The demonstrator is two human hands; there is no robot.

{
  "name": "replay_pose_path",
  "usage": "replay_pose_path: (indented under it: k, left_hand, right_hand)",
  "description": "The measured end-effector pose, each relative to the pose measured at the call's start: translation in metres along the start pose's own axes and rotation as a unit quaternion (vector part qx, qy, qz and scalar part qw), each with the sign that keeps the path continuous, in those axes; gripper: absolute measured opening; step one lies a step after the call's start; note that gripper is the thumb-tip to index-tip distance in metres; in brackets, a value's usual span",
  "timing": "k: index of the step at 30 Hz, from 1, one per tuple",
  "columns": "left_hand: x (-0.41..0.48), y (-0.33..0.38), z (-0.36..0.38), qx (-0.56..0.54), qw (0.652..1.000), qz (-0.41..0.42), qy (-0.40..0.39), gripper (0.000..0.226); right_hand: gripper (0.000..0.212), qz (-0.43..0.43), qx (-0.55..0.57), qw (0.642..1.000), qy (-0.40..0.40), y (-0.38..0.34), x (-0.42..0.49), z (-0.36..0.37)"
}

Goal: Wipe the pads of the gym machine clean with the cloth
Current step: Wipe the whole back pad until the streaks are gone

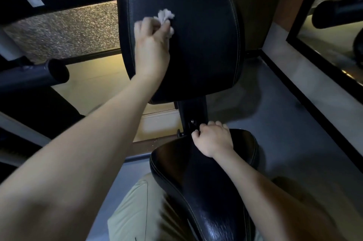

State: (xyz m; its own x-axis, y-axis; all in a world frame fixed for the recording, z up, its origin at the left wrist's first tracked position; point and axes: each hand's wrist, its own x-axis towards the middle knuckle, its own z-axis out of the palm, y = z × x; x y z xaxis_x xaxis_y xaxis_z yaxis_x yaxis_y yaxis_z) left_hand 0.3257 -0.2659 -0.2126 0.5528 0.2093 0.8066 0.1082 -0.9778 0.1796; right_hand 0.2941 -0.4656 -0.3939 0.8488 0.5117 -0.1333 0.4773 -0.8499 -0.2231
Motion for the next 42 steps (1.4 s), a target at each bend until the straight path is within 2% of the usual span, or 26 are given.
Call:
replay_pose_path:
  k: [2,4,7,11,12,14,16,17,19,20,21,23,26,28,32,34,36,37,39,41,42]
  left_hand:
    - [-0.041,0.004,0.012,0.026,0.995,0.091,-0.038,0.041]
    - [-0.081,0.004,0.022,0.024,0.984,0.152,-0.088,0.037]
    - [-0.104,-0.008,0.03,0.025,0.973,0.18,-0.142,0.029]
    - [-0.126,-0.02,0.026,0.093,0.942,0.235,-0.222,0.037]
    - [-0.133,-0.023,0.024,0.104,0.934,0.225,-0.26,0.036]
    - [-0.145,-0.028,0.018,0.079,0.932,0.125,-0.33,0.033]
    - [-0.151,-0.024,0.009,-0.012,0.938,-0.048,-0.343,0.028]
    - [-0.153,-0.019,0.002,-0.089,0.927,-0.14,-0.335,0.026]
    - [-0.16,-0.011,-0.01,-0.254,0.865,-0.293,-0.318,0.024]
    - [-0.163,-0.008,-0.014,-0.303,0.831,-0.341,-0.318,0.024]
    - [-0.166,-0.008,-0.015,-0.325,0.813,-0.364,-0.317,0.023]
    - [-0.167,-0.006,-0.017,-0.343,0.799,-0.377,-0.319,0.02]
    - [-0.163,0.0,-0.019,-0.382,0.766,-0.395,-0.333,0.012]
    - [-0.158,0.005,-0.021,-0.406,0.755,-0.384,-0.342,0.011]
    - [-0.151,0.012,-0.023,-0.467,0.732,-0.372,-0.329,0.007]
    - [-0.149,0.01,-0.024,-0.454,0.742,-0.366,-0.33,0.006]
    - [-0.147,0.006,-0.024,-0.426,0.762,-0.355,-0.333,0.013]
    - [-0.146,0.003,-0.024,-0.391,0.786,-0.345,-0.331,0.015]
    - [-0.142,-0.003,-0.025,-0.275,0.867,-0.292,-0.297,0.019]
    - [-0.139,-0.009,-0.026,-0.158,0.942,-0.184,-0.233,0.03]
    - [-0.137,-0.011,-0.025,-0.109,0.963,-0.13,-0.209,0.039]
  right_hand:
    - [0.054,0.0,0.002,1.0,0.006,0.001,0.001,-0.001]
    - [0.053,-0.001,0.005,1.0,0.008,0.001,0.003,-0.001]
    - [0.052,-0.009,0.006,1.0,0.002,0.002,0.002,-0.001]
    - [0.051,-0.009,0.012,1.0,-0.001,0.005,-0.002,0.0]
    - [0.049,-0.01,0.014,1.0,0.002,0.006,-0.002,-0.001]
    - [0.042,-0.008,0.038,0.999,0.022,0.005,-0.002,-0.002]
    - [0.036,0.003,0.088,0.995,0.056,0.005,0.0,-0.003]
    - [0.035,0.008,0.12,0.99,0.07,0.006,0.001,-0.005]
    - [0.039,0.005,0.203,0.975,0.087,0.008,0.002,-0.01]
    - [0.043,-0.009,0.247,0.965,0.088,0.007,0.002,-0.014]
    - [0.05,-0.032,0.292,0.952,0.082,0.006,0.0,-0.017]
    - [0.068,-0.091,0.355,0.929,0.048,0.002,-0.003,-0.021]
    - [0.083,-0.156,0.376,0.913,0.029,-0.002,-0.004,-0.021]
    - [0.076,-0.159,0.391,0.904,0.066,-0.004,-0.002,-0.021]
    - [0.043,-0.14,0.402,0.888,0.174,-0.016,0.003,-0.018]
    - [0.038,-0.132,0.409,0.884,0.183,-0.02,0.002,-0.017]
    - [0.045,-0.098,0.429,0.883,0.164,-0.019,0.003,-0.019]
    - [0.047,-0.077,0.444,0.88,0.154,-0.017,0.005,-0.02]
    - [0.036,-0.036,0.459,0.871,0.175,-0.013,0.012,-0.025]
    - [0.024,0.007,0.453,0.855,0.253,-0.007,0.022,-0.032]
    - [0.022,0.032,0.46,0.837,0.294,-0.004,0.027,-0.036]
